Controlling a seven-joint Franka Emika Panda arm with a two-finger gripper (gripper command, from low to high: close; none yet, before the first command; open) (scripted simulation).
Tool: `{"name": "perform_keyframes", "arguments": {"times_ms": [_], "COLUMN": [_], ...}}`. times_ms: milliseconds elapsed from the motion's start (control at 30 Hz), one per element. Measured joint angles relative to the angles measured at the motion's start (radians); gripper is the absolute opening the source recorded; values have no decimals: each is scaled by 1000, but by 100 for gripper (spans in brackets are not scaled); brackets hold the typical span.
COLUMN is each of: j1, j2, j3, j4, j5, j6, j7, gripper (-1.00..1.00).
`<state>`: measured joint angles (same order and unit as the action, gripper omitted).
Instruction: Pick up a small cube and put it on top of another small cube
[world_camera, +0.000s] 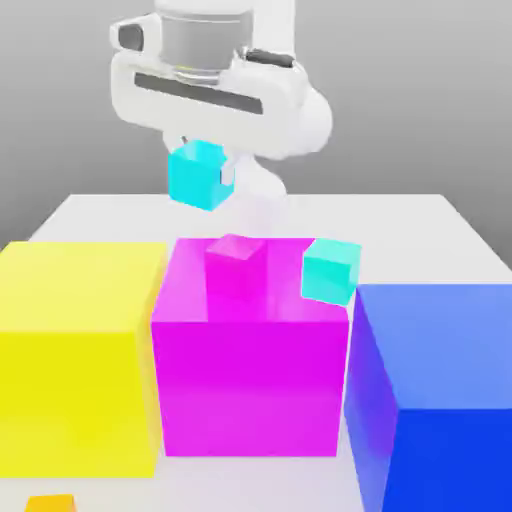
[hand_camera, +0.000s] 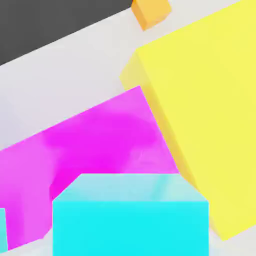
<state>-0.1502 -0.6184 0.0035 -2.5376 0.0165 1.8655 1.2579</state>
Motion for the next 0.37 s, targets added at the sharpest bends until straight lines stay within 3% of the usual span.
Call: {"name": "perform_keyframes", "arguments": {"times_ms": [67,233,267,367], "j1": [-4,13,13,13], "j2": [-46,-23,-14,-14], "j3": [7,60,62,62], "j4": [-35,-168,-190,-190], "j5": [47,34,36,36], "j6": [22,199,231,231], "j7": [61,67,66,65], "gripper": [-100,-100,100,100]}}
